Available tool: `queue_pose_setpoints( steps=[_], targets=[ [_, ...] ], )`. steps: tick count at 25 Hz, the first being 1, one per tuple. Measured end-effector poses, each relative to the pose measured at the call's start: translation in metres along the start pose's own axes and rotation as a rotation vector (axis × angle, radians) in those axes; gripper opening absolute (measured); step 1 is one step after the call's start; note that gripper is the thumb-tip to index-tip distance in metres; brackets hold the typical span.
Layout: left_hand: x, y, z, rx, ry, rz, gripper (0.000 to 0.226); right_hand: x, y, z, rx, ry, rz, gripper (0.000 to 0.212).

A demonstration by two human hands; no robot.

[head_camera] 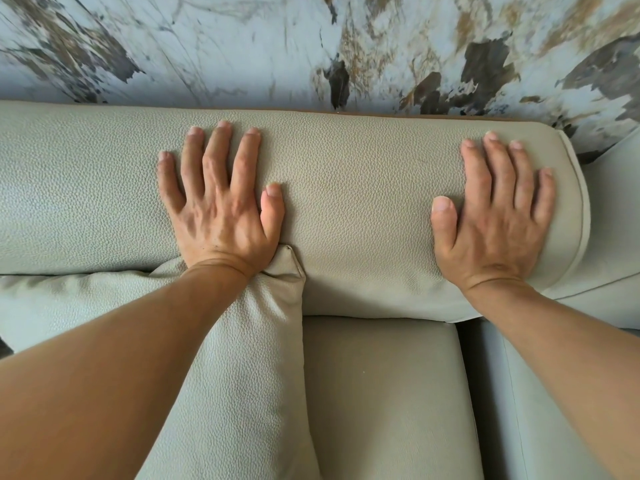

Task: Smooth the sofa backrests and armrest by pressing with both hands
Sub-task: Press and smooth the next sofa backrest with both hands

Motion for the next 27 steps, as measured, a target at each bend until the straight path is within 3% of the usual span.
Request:
queue_pose_setpoints(
  steps=[27],
  targets=[
    [-0.014,0.006,0.016,0.004,-0.022,-0.03,0.061,-0.022,0.001,0.02,0.001,0.007,-0.039,0.065]
  ],
)
Point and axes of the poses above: each hand's wrist, its own z-axis towards the middle knuckle, its own x-axis out of the back of the hand, y = z × x, the point moved 5 cm from there along z, towards the middle knuckle, and after that the axes turned 14 degrees about x, right-handed, at the moved point
